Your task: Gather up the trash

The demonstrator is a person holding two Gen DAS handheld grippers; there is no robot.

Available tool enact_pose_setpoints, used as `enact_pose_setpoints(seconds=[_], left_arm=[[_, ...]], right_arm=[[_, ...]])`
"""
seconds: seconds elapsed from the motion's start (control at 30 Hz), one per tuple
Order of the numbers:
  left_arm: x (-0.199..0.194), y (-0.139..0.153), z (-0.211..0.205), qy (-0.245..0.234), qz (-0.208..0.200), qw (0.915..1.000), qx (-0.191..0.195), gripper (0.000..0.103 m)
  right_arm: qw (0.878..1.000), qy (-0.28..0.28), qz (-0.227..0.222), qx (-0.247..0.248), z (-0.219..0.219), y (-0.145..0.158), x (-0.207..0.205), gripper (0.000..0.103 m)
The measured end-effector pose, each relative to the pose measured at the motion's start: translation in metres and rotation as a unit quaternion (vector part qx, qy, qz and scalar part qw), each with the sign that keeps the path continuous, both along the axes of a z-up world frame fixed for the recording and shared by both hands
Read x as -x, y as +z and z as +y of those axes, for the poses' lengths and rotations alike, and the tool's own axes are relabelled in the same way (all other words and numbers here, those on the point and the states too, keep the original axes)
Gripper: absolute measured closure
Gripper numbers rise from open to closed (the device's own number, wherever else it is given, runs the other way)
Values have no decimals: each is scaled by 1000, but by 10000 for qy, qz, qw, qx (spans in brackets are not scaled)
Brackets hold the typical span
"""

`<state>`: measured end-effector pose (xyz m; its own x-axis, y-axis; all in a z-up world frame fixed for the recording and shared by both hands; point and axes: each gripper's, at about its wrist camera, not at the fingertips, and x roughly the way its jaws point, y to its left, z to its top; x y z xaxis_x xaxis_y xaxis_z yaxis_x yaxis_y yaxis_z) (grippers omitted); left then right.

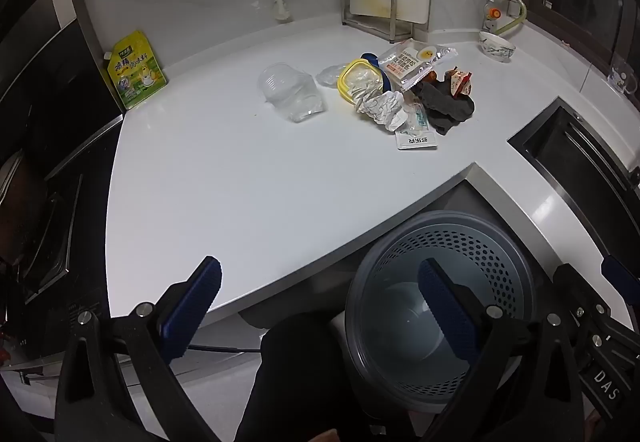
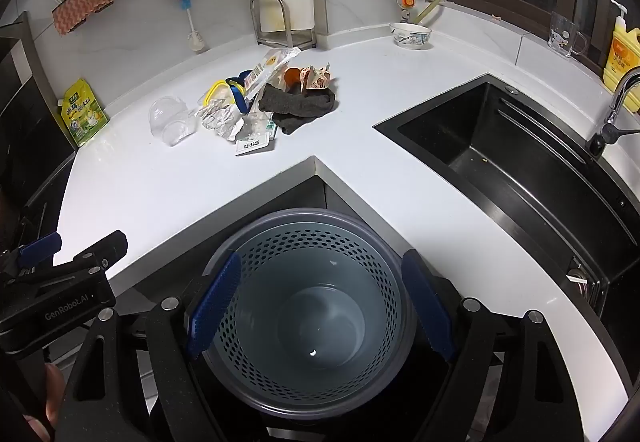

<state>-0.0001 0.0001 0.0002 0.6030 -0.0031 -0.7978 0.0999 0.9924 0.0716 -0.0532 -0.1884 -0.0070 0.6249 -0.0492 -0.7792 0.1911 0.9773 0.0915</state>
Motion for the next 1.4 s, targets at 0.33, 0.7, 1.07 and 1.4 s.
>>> enact_pose_setpoints(seconds=[0.33,0.7,1.07,1.4], left_arm=[[0,0,0,1,2,10000,-20,6],[0,0,0,1,-1,10000,-27,6],[0,0,0,1,-7,10000,-23,6],[-1,0,0,11,-9,10000,-27,6]], right_arm=[[10000,-3,-30,2,0,2,1,24],[10000,27,-18,-11,-1,3,0,24],[10000,21,-44,-2,1,2,2,24],[10000,26,-65,-7,0,3,3,24]])
